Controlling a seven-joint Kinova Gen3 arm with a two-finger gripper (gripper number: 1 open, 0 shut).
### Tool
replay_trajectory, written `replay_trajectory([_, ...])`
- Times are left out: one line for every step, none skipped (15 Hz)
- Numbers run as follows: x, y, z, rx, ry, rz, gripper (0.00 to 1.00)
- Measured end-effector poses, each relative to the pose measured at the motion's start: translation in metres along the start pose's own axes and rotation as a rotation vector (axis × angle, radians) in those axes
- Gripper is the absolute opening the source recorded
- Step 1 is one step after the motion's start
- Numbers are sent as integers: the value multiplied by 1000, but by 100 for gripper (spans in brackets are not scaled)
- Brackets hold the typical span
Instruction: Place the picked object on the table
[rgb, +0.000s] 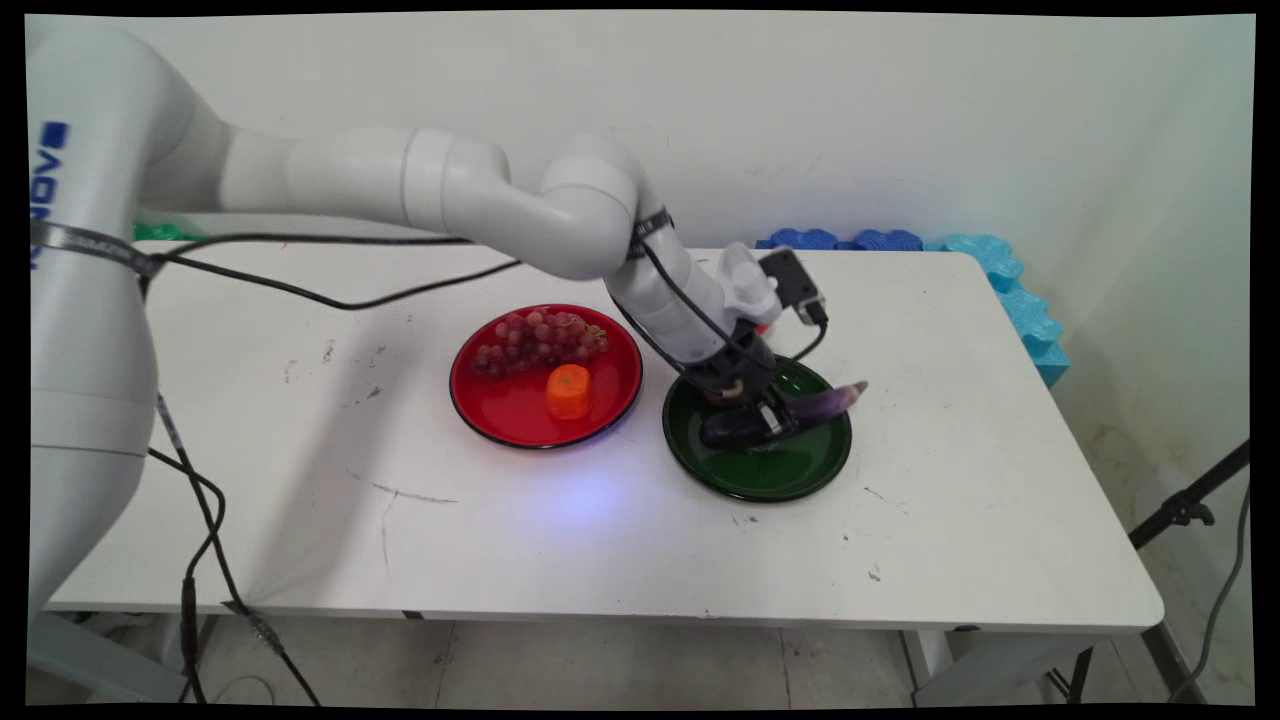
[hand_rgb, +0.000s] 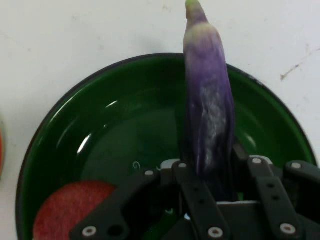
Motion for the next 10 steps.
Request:
replay_trajectory([1, 1, -7, 2, 1, 0, 0])
replay_trajectory([4, 3, -17, 5, 4, 1, 0])
replay_trajectory([7, 6, -31, 8, 9, 3, 0])
replay_trajectory([9, 8, -45, 11, 15, 8, 0])
replay_trajectory([10, 10, -58, 14, 19, 13, 0])
replay_trajectory([11, 12, -72, 16, 23, 21, 0])
replay_trajectory([10, 15, -87, 18, 25, 30, 0])
replay_trajectory([8, 16, -99, 19, 25, 38, 0])
replay_trajectory([4, 18, -113, 20, 22, 49, 0])
replay_trajectory([-2, 19, -125, 20, 17, 60, 0])
